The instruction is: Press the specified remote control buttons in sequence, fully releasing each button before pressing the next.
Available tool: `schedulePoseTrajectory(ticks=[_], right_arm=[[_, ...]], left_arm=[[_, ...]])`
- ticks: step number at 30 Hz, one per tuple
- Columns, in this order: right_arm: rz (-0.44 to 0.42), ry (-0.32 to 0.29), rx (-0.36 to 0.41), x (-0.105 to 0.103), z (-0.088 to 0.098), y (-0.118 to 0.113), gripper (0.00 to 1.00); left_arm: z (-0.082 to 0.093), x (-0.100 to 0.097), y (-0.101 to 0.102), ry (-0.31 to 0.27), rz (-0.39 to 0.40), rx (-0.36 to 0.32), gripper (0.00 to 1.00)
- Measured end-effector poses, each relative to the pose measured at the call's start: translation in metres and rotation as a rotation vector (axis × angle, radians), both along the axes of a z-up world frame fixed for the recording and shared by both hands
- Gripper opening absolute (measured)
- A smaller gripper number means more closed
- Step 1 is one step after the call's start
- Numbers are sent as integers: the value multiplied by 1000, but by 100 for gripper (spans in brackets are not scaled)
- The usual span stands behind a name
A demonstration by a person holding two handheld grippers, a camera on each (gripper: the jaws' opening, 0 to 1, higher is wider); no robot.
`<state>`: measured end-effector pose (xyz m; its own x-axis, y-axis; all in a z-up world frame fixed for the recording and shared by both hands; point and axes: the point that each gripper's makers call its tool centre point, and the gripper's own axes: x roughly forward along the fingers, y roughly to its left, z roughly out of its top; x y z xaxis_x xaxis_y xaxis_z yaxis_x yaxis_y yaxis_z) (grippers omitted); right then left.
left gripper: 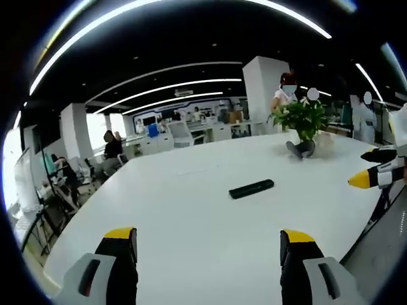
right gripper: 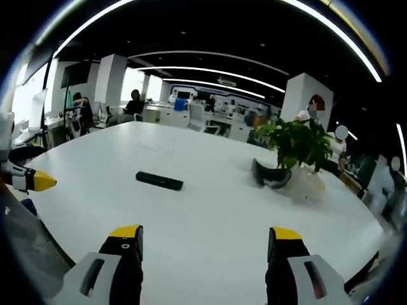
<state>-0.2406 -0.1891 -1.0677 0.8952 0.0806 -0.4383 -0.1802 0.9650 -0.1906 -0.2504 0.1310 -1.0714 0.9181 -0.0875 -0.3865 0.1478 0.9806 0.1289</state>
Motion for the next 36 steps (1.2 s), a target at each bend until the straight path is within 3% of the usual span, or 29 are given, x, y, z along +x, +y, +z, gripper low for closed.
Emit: schedulePoseTrajectory(ticks=[16, 36], right_arm=[[-21, -7, -52, 0, 0, -5, 83], [-3, -2, -43, 0, 0, -1, 80]], left_arm=[[2, -2, -2, -9, -10, 10, 97], [8, -2, -5, -24, -16, 1, 95]])
